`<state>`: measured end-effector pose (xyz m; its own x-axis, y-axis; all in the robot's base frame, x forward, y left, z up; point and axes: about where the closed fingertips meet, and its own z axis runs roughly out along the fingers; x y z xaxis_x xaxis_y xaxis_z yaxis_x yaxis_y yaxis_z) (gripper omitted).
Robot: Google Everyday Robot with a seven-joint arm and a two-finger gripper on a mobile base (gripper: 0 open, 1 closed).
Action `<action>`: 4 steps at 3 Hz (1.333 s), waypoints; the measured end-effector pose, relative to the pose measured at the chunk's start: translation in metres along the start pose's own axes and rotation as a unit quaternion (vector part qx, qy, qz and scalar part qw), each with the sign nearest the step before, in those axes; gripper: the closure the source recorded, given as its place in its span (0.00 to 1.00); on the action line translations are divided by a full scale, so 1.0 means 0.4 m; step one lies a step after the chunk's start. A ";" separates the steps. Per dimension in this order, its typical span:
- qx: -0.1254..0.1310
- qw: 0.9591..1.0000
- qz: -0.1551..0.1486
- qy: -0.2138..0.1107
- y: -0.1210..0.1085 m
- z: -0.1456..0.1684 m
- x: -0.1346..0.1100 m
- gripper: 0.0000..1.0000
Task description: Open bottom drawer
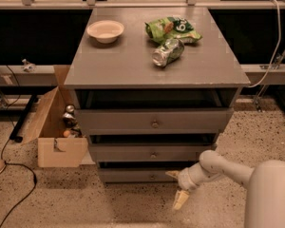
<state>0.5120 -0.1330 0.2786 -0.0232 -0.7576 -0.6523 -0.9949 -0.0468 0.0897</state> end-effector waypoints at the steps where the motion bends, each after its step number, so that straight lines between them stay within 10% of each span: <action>1: -0.008 0.999 -0.047 -0.001 -0.036 0.064 0.062 0.00; 2: -0.008 0.999 -0.048 -0.001 -0.034 0.066 0.061 0.00; 4: 0.024 0.988 -0.151 0.004 -0.100 0.045 0.087 0.00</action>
Offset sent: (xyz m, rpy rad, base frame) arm 0.0065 -0.0002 -0.0320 0.0097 -0.0348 0.0729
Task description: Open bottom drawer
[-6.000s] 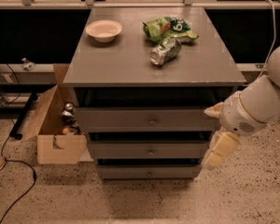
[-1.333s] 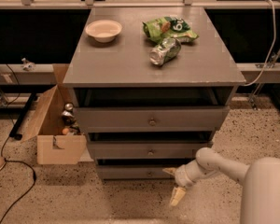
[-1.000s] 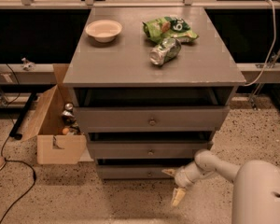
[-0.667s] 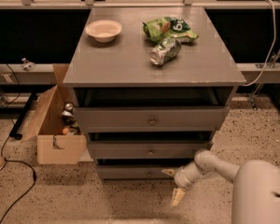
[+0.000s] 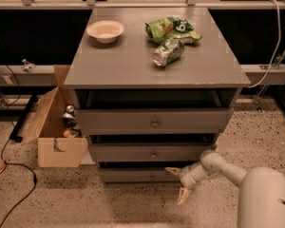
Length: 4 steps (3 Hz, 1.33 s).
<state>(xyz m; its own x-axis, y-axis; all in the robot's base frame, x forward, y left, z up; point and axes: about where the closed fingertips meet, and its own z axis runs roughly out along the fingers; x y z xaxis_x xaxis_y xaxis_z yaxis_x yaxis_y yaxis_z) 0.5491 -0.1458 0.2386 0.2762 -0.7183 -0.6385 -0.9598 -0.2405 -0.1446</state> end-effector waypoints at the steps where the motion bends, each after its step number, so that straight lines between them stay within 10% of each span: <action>1: 0.013 0.999 -0.037 0.013 -0.040 0.005 0.039 0.00; 4: 0.104 0.988 -0.008 0.112 -0.119 0.004 0.199 0.00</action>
Offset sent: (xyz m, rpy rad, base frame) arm 0.0674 -0.0253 -0.0398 -0.1618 -0.2057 -0.0511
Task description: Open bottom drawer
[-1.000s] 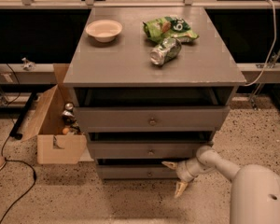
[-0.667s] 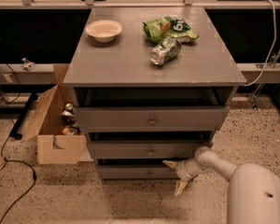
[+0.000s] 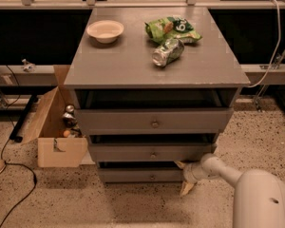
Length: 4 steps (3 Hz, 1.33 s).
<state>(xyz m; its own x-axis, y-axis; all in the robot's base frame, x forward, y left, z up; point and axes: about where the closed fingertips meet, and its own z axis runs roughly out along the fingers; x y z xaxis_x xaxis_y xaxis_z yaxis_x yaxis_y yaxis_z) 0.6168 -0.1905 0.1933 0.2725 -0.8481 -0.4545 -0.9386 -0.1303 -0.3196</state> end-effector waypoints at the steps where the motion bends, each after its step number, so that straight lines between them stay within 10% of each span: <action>1: 0.011 1.000 0.018 0.011 -0.015 0.004 0.047 0.00; 2: 0.000 0.999 0.030 0.019 -0.013 0.029 0.079 0.00; 4: 0.005 0.998 0.044 0.041 0.060 -0.023 0.110 0.49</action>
Offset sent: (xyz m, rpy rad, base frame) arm 0.0263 -0.0319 -0.0362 -0.0466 0.0537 -0.0813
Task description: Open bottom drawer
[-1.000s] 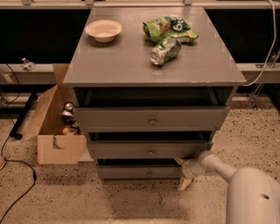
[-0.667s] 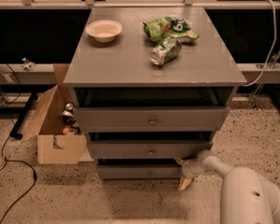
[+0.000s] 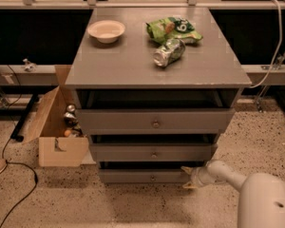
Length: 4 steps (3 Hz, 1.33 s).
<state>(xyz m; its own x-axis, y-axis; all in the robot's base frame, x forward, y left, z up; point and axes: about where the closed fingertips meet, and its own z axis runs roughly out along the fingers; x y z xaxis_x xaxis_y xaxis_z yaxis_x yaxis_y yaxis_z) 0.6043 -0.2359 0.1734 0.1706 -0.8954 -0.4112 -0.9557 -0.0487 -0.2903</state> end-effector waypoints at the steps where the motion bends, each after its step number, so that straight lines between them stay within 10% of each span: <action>1: 0.013 1.000 0.003 0.005 0.074 -0.069 -0.010 0.72; 2: 0.013 1.000 0.003 -0.010 0.165 -0.122 -0.038 1.00; 3: 0.012 1.000 0.003 -0.011 0.168 -0.121 -0.039 0.00; 4: 0.012 1.000 0.003 -0.011 0.168 -0.121 -0.039 0.00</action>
Offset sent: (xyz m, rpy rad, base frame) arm -0.1085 -0.0164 0.0482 0.0450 -0.0386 -0.0001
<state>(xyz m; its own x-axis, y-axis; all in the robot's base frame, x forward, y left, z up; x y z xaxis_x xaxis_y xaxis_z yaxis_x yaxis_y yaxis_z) 0.5258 -0.2466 0.2022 0.1703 -0.8861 -0.4311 -0.9505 -0.0323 -0.3092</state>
